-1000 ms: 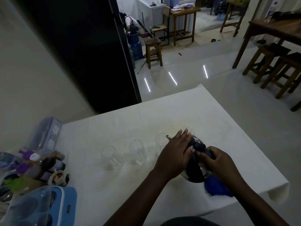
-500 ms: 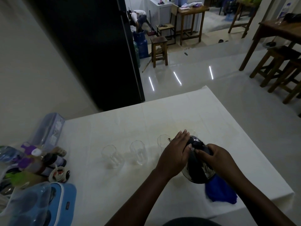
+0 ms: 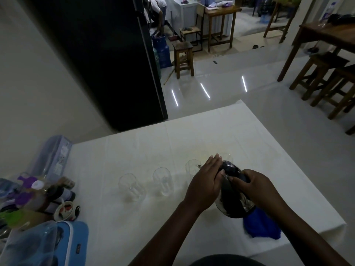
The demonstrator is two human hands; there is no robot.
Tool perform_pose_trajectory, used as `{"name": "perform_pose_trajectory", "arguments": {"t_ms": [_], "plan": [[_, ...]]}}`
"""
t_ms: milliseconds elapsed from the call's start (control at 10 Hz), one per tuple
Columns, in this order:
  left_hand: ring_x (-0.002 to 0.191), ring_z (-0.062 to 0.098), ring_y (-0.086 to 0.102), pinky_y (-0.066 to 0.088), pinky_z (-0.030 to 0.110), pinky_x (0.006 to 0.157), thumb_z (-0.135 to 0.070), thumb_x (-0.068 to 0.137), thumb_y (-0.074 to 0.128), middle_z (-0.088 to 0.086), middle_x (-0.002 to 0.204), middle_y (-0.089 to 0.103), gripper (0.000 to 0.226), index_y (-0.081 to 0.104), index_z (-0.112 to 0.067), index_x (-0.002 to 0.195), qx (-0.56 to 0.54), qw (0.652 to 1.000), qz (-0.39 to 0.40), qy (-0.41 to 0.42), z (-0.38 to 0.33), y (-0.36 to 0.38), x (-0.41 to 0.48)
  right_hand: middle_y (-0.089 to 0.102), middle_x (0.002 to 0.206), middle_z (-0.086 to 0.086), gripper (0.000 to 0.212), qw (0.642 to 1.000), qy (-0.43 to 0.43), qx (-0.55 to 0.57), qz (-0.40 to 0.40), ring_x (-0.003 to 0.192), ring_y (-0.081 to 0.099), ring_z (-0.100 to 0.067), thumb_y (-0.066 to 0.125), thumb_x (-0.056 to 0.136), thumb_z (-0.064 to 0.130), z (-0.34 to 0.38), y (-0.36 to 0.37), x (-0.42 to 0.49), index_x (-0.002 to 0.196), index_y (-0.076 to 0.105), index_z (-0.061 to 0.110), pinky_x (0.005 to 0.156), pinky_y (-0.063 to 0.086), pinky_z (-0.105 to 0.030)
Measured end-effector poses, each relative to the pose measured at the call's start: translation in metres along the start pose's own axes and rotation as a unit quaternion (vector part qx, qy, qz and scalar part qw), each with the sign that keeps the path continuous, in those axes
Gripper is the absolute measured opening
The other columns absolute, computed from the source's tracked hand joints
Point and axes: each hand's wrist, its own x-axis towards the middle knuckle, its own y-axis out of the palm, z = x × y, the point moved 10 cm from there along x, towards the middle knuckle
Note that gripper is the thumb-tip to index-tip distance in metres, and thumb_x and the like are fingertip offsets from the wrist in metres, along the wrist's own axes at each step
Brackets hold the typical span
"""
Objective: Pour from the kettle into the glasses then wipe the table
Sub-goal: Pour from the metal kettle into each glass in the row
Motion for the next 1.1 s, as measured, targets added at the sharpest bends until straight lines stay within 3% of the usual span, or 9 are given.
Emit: {"name": "perform_pose_trajectory", "arguments": {"t_ms": [300,600,900,1100], "plan": [[0.141,0.002,0.017,0.018,0.019,0.112,-0.029,0.103,0.035,-0.003,0.153,0.031,0.045,0.033,-0.016,0.146,-0.006,1.000,0.012,0.000,0.001,0.002,0.000,0.056,0.058,0.006,0.026,1.000,0.001,-0.012,-0.003,0.055,0.051,-0.009,0.064,0.083,0.031,0.006,-0.003,-0.001,0.061,0.051,0.028,0.052,0.037,-0.024],[0.141,0.002,0.018,0.019,0.021,0.113,-0.030,0.103,0.035,-0.003,0.153,0.031,0.045,0.034,-0.016,0.145,-0.016,1.000,0.010,-0.001,-0.003,0.000,-0.001,0.063,0.064,-0.004,0.022,1.000,0.009,-0.013,0.003,0.060,0.057,-0.017,0.064,0.083,0.034,0.004,-0.006,-0.003,0.072,0.062,0.014,0.059,0.046,-0.034],[0.141,0.002,0.019,0.020,0.020,0.113,-0.035,0.101,0.033,-0.003,0.153,0.032,0.048,0.034,-0.017,0.145,-0.028,1.000,0.000,-0.008,-0.006,-0.005,-0.001,0.054,0.058,0.006,0.027,0.999,-0.008,-0.041,0.005,0.056,0.049,-0.008,0.063,0.083,0.034,0.017,-0.013,-0.006,0.060,0.049,0.029,0.051,0.034,-0.023],[0.140,0.002,0.021,0.022,0.022,0.113,-0.041,0.100,0.029,-0.003,0.152,0.033,0.051,0.034,-0.017,0.145,-0.042,0.999,0.000,-0.012,-0.009,-0.006,-0.001,0.055,0.061,0.007,0.024,0.999,-0.006,-0.051,0.011,0.058,0.050,-0.007,0.062,0.083,0.036,0.020,-0.017,-0.006,0.064,0.050,0.030,0.052,0.036,-0.021]]}}
